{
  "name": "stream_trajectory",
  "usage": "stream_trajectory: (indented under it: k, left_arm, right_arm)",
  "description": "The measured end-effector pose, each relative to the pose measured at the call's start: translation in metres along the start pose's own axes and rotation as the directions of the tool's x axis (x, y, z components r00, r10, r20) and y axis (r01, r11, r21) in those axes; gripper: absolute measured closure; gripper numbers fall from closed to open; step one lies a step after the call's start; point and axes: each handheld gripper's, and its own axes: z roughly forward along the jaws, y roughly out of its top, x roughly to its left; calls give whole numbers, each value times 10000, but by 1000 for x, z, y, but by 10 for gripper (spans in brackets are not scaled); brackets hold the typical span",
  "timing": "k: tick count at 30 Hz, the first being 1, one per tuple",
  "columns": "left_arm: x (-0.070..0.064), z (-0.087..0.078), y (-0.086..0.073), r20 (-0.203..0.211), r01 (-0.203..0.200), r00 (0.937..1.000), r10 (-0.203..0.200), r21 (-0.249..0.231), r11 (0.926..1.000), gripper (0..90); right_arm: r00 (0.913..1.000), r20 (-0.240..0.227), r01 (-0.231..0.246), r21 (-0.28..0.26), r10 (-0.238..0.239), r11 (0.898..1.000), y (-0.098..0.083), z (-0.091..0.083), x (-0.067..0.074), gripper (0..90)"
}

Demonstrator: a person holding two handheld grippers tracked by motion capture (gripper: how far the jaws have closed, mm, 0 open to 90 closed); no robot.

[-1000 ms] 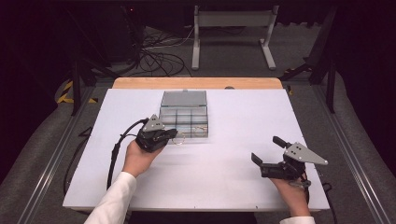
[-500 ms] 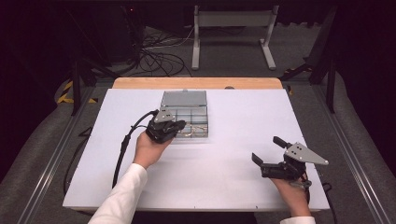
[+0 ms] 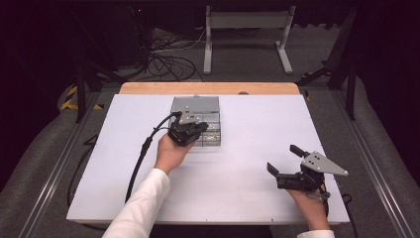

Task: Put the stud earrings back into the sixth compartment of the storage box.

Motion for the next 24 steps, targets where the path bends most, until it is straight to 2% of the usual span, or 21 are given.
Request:
stream_trajectory:
  k: [10,14,16,19,22,24]
  left_arm:
    - [1,21,-5,-108,195,9998,-192,278,9994,860]
    - [1,28,-8,-358,302,9989,-289,383,9988,860]
    - [2,31,-9,-571,228,9982,-200,477,9986,860]
    - [3,36,-11,-591,368,9977,-332,610,9975,859]
    - [3,40,-13,-545,376,9980,-334,787,9962,858]
    - [3,42,-14,-652,344,9975,-286,889,9954,857]
  right_arm:
    - [10000,17,47,63,-47,10000,0,0,-1,1]
    - [10000,16,37,62,-37,10000,0,0,-1,1]
    - [10000,22,24,76,-25,10000,-1,0,-1,1]
    - [10000,7,45,74,-45,10000,-1,1,-1,1]
    - [10000,0,49,66,-49,10000,-1,1,-1,1]
    - [10000,-4,82,81,-82,9999,-1,1,-1,1]
